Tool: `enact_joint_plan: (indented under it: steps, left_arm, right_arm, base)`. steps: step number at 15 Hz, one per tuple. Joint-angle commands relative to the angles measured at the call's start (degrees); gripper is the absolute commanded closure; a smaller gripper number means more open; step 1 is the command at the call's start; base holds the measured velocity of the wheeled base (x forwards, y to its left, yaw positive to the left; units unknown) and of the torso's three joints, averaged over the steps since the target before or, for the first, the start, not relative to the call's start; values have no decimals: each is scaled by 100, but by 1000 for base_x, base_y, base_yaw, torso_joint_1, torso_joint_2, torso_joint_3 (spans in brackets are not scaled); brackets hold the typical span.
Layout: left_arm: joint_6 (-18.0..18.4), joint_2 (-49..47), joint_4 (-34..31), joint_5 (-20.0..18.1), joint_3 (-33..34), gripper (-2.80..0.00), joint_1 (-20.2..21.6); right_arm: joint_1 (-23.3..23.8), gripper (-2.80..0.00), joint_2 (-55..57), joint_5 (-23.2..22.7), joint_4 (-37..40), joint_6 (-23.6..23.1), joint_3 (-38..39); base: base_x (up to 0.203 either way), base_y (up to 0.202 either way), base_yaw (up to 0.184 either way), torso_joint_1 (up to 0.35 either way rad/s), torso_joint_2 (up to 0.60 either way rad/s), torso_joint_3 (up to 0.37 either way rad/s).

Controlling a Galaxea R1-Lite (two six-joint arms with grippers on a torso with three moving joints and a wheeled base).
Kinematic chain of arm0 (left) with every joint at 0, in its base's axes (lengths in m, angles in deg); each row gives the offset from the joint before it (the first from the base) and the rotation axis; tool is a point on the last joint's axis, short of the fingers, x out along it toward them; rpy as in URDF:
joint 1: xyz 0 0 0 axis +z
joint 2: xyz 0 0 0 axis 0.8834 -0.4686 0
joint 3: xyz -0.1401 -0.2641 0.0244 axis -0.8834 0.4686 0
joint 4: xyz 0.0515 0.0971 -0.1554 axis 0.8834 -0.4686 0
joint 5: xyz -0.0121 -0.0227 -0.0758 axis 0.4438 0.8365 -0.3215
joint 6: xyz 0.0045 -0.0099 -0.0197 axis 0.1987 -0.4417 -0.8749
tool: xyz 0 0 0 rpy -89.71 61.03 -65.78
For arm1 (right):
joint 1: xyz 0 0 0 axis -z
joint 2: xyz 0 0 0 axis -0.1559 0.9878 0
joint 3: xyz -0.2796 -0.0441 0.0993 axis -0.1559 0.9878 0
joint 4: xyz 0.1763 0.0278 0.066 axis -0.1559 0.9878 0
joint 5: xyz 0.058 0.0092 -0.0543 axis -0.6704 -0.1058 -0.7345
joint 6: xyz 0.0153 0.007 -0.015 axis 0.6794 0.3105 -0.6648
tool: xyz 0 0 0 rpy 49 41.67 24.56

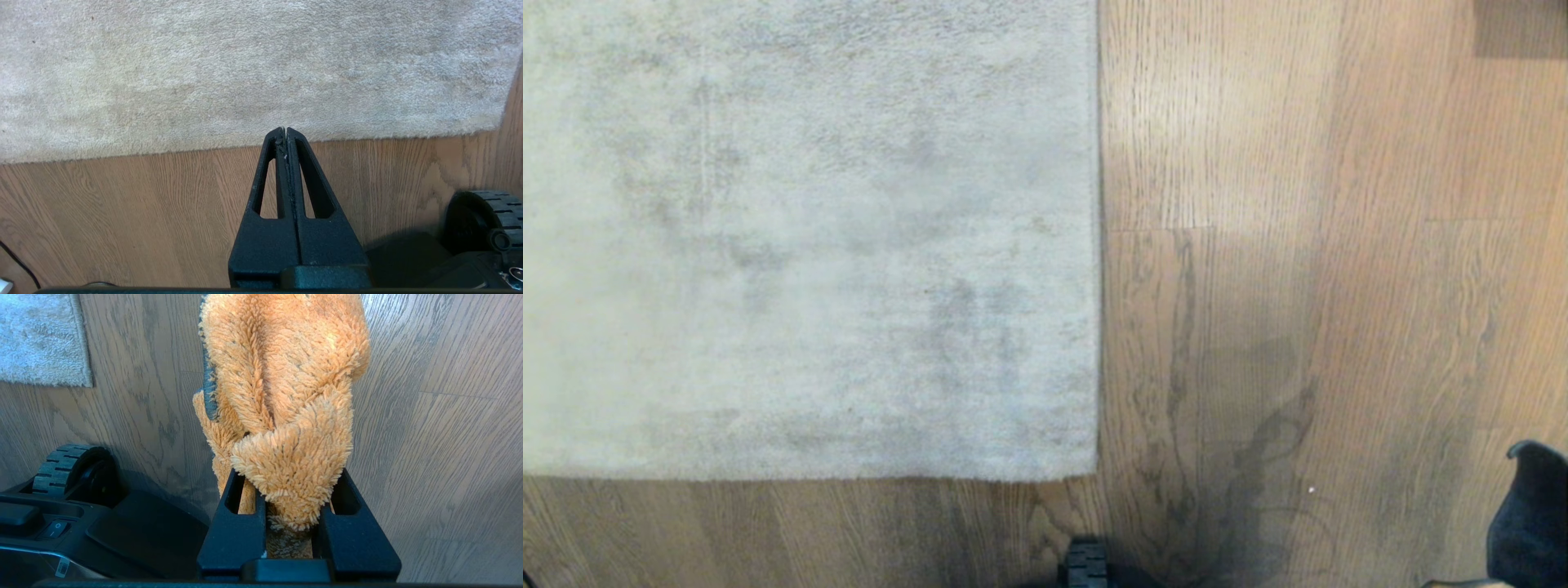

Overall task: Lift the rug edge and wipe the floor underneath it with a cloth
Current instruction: Put down the rag

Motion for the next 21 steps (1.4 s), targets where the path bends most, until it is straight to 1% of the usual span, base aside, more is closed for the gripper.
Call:
enact_joint_plan:
  steps: [1,21]
  left_arm:
    - [0,5,0,4,1,0,8]
    - [-18,5,0,4,1,0,0]
  right_arm:
    - [-1,0,7,-3,3,-5,-1]
    - [-1,0,7,-3,3,-5,-1]
  base:
    - [0,0,0,0,0,0]
    - [0,0,0,0,0,0]
